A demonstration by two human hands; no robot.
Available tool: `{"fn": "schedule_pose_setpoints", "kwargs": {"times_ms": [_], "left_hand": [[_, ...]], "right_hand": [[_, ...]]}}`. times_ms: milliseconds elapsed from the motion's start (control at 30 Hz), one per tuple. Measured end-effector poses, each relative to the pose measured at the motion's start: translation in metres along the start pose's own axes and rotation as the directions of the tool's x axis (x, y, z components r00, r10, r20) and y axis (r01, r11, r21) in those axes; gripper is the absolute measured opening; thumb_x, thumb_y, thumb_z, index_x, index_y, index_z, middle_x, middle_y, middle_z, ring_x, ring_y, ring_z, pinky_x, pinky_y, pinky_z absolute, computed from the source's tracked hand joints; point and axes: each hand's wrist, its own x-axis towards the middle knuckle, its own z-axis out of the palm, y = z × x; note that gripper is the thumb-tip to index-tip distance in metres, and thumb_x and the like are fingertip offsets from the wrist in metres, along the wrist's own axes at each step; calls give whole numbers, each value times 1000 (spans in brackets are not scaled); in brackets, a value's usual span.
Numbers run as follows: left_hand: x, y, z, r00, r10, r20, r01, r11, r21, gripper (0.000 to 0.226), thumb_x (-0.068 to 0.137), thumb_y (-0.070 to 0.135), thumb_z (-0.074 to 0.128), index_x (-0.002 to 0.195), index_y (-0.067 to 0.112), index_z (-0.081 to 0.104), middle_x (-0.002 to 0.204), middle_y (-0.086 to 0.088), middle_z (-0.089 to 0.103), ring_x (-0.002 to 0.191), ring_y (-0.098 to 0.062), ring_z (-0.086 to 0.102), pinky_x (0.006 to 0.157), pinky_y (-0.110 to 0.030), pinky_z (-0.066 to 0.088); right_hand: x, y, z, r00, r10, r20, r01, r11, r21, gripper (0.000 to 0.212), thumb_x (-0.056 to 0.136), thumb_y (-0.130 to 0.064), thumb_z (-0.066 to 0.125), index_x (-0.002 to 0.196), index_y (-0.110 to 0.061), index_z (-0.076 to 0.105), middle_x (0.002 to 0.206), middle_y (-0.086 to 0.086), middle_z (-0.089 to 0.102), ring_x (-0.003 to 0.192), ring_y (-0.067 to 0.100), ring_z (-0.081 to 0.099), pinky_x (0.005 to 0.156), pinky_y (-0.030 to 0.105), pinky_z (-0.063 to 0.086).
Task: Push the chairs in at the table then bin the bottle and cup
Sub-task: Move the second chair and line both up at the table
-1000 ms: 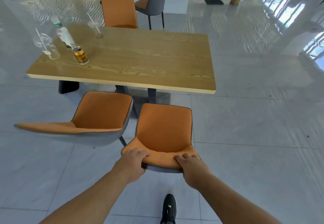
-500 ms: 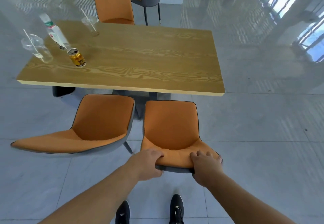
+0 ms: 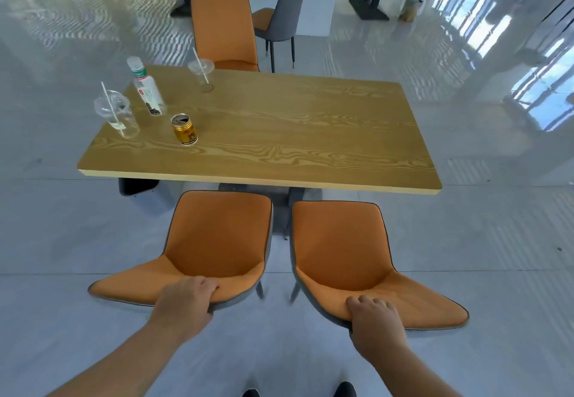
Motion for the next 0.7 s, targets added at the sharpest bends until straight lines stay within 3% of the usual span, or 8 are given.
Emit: {"fn": "schedule_pose_setpoints", "kwargs": {"times_ms": [133,300,567,700], "left_hand": [[2,-1,7,997,29,-69,-31,999,-30,35,55,31,91,87,27,76,75,9,70,62,-18,64,51,-29,49],[2,-8,9,976,167,-139,-173,985,-29,23,59,24,88,73,26,70,64,12,62,54,-14,57,43,-25,39],[-1,6,12,947,310,-83,-314,949,-38,22,63,24,85,76,25,68,66,10,62,57,-13,59,47,-28,50],[6,2,15,941,329,-81,-332,943,-24,22,63,27,84,78,26,68,67,10,62,57,-12,58,46,-26,49]], "right_hand": [[2,4,7,998,-47,-31,47,999,-11,24,93,-26,48,116,-32,53,109,-8,62,100,20,58,80,35,41],[9,2,9,981,-189,-45,189,982,-14,26,93,-22,50,114,-32,60,105,-11,64,93,17,59,77,30,43],[12,-53,8,922,-386,-37,387,922,28,21,97,-22,50,115,-25,61,104,-2,63,86,21,57,73,34,50],[18,-48,7,910,-408,-66,410,912,18,21,97,-24,50,115,-24,61,106,-2,64,89,21,58,73,34,52]]}}
